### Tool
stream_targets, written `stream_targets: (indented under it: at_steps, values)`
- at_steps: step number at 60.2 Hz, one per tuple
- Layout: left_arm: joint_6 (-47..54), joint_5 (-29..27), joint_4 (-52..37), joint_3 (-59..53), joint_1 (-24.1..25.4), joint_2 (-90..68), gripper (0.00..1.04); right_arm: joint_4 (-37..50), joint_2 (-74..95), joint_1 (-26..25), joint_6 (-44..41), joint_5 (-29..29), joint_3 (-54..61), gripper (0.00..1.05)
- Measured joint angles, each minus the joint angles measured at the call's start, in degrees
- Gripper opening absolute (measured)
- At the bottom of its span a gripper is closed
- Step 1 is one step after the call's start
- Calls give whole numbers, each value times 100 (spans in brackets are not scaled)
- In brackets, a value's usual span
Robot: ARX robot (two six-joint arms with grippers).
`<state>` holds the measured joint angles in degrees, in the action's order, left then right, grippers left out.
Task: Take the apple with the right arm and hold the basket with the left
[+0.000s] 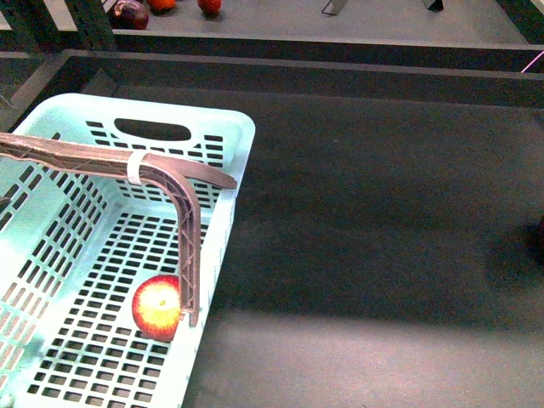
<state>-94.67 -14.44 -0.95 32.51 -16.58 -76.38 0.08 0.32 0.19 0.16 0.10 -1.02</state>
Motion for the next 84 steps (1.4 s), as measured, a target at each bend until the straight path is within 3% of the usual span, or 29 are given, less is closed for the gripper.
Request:
stream_targets:
  at_steps: [6, 12, 18, 24, 29, 36, 43, 50, 63, 66, 69, 84]
  values:
    - [-254, -450, 579, -55, -192, 730, 100, 0, 0, 0, 0, 0, 0, 96]
    - [-439, -874, 1191, -52, -474, 1338, 98, 0, 0, 0, 0, 0, 0, 96]
    - [-387, -909, 1213, -70, -540, 1460, 98, 0, 0, 0, 0, 0, 0, 96]
    - [2002, -448, -1740, -1165, -350, 1587, 80, 0, 0, 0, 0, 0, 0, 96]
    - [4992, -208, -3606, -1945, -92, 1921, 64, 0, 0, 0, 0, 2, 0, 96]
    - [7779, 79, -4094, -2240, 232, 2492, 43, 0, -2, 0, 0, 2, 0, 96]
    - [8880, 339, -3873, -2544, 503, 2894, 22, 0, -2, 0, 0, 2, 0, 96]
    - [9211, 566, -3622, -2715, 723, 3338, 3, 0, 0, 0, 0, 2, 0, 96]
    - [9364, 881, -3064, -2951, 1060, 4131, 3, 0, 0, 0, 0, 0, 0, 96]
    - [9385, 1386, -3187, -3126, 1458, 4260, 3, 0, 0, 0, 0, 0, 0, 96]
    - [9388, 1381, -3069, -3165, 1602, 4380, 3, 0, -2, 0, 0, 4, 0, 96]
    - [9401, 1436, -2293, -3165, 1633, 5235, 3, 0, -2, 0, 0, 4, 0, 96]
